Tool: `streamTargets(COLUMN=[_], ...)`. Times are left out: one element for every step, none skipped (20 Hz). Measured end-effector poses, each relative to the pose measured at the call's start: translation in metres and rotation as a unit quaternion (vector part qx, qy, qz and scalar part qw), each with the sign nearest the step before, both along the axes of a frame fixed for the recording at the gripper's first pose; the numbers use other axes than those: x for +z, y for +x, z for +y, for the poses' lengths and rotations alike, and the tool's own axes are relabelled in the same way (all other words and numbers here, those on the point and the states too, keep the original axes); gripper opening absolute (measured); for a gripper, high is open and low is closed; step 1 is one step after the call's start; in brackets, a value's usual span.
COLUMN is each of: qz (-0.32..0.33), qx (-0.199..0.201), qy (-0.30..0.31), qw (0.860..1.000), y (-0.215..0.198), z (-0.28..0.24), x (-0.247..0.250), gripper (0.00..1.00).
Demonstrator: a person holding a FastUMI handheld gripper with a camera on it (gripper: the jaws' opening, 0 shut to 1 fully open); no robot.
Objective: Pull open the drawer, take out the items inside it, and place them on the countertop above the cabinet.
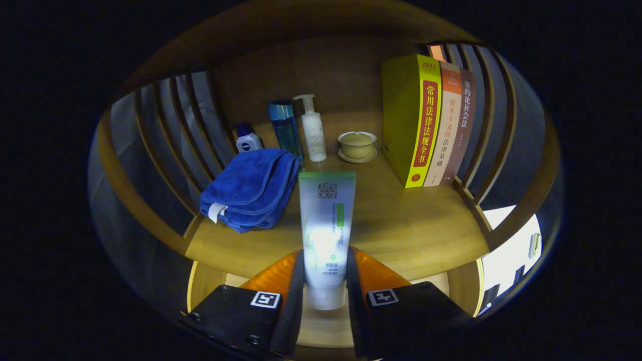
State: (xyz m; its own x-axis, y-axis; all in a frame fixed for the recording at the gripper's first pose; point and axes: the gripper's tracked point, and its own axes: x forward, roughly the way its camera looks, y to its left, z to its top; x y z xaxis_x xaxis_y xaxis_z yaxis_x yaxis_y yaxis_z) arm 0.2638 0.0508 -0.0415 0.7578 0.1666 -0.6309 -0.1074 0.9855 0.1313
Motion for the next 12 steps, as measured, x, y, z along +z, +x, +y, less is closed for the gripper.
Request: streamTargets(qz=[0.007,0.009,0.015,0.02,0.022,0.024,0.024,0.026,0.027,0.027,0.031,0.029], qx=[0.001,-0.001,-0.002,-0.002,-0.004,-0.006,-0.006,-0.008,-0.008,-0.011,-0.01,-0.012], qy=[0.002,0.007,0.007,0.007,0.006,0.006,0.006,0.006,0.007,0.008,0.01,0.013], qw=[1.0,1.0,1.0,1.0,1.0,1.0,1.0,1.0,1.0,1.0,0.999,0.999], y=[0.006,0.009,0.013,0.015,0.017,0.019,0.021,0.023,0.025,0.026,0.026,0.028], z=[0.001,0.001,0.001,0.001,0.001,0.0,-0.001,-0.001,-0.001,-0.002,-0.001,-0.001], x=[-0.005,-0.007,-0.012,-0.015,-0.018,-0.019,-0.021,-0.023,-0.024,-0.025,-0.028,-0.029], gripper=[0.5,0.5,0.5,0.5,0.5,0.5,0.5,0.5,0.5,0.5,0.5,0.5])
